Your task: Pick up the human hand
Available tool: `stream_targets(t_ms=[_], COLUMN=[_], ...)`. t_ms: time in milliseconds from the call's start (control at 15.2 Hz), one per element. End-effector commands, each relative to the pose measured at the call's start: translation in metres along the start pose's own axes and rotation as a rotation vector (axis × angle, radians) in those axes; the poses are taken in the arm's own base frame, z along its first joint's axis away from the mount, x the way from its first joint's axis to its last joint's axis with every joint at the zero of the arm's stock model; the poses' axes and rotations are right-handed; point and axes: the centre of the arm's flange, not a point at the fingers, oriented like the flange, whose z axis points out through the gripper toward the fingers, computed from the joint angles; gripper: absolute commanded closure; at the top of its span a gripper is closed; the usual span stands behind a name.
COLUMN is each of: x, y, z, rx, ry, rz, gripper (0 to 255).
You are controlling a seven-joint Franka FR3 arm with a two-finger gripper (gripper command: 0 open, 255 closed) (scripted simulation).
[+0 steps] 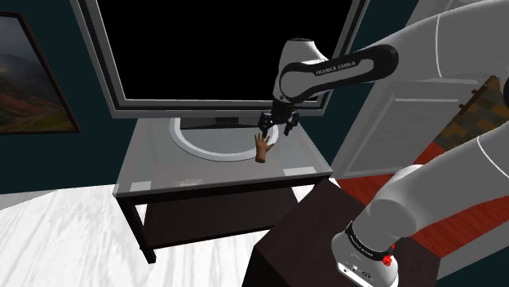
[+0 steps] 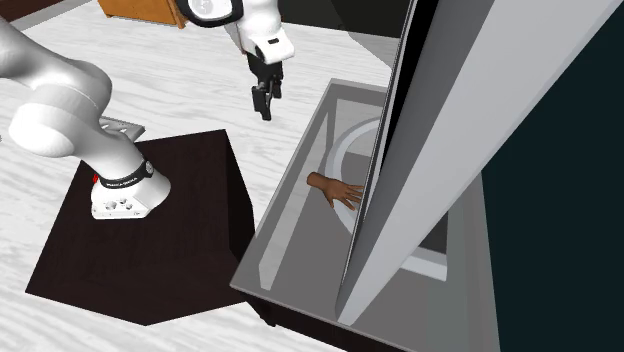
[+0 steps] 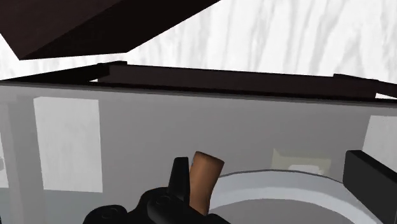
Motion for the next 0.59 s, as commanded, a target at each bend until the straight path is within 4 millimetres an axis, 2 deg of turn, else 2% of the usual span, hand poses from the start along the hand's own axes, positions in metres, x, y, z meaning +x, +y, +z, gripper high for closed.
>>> stream_targets(t_ms=[0,528], x=[0.016,0.081], y=[0.000,0.005], z=[0.019,0.098], rx=[-0.008,-0.043], ry=[0.011,0.049], rz=[0.059,0.283], gripper=[0,0])
